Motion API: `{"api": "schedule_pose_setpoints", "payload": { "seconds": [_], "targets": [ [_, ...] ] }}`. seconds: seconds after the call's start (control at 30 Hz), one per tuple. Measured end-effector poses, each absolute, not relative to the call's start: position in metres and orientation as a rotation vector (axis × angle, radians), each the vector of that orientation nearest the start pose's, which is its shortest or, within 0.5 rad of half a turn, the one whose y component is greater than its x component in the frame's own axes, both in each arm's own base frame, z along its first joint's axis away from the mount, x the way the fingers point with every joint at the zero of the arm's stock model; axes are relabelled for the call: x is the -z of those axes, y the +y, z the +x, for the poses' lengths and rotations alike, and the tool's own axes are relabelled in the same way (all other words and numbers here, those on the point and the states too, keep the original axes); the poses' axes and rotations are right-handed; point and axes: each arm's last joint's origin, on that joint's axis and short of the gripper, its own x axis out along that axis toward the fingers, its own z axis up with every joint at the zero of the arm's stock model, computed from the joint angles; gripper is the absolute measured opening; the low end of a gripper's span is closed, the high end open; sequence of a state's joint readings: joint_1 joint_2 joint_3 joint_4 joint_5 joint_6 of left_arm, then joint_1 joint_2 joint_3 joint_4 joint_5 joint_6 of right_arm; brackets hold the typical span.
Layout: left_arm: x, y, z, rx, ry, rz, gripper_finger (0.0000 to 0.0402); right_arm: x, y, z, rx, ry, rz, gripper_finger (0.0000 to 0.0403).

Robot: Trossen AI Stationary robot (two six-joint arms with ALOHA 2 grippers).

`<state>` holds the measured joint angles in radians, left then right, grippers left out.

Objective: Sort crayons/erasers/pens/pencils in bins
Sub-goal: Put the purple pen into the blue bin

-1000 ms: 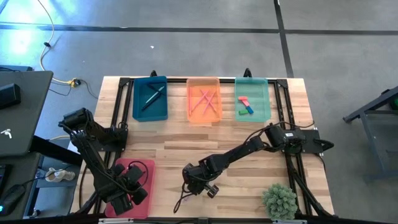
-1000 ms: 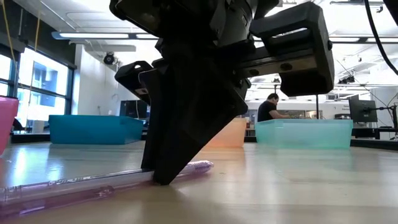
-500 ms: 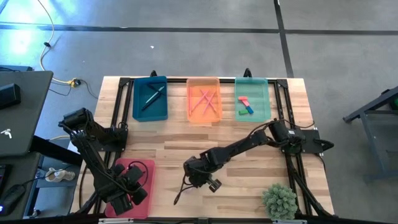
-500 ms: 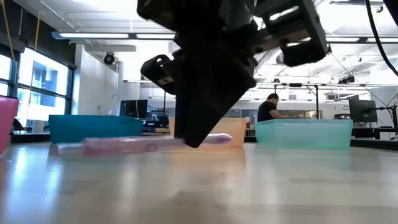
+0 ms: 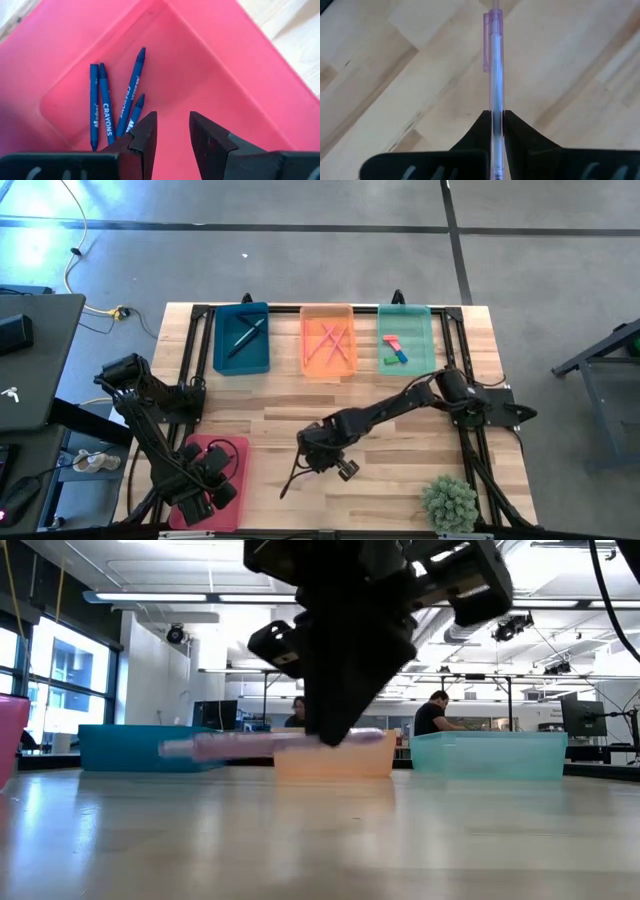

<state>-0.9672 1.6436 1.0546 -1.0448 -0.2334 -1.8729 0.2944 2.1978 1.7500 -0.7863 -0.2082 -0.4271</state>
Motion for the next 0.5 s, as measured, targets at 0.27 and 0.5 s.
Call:
{"api": "schedule_pose_setpoints", "payload": {
  "seconds": [0.27, 0.5],
  "targets": [
    [-0.185, -0.212, 0.167, -0.763, 1.214, -0.583, 0.0102, -0.192, 0.115, 0.428, -0.628, 1.178, -0.416, 0.0008],
    [-0.189, -0.198, 0.179, -0.740, 1.223, -0.528, 0.0102, -0.208, 0.094, 0.430, -0.591, 1.126, -0.409, 0.0008]
  ]
}}
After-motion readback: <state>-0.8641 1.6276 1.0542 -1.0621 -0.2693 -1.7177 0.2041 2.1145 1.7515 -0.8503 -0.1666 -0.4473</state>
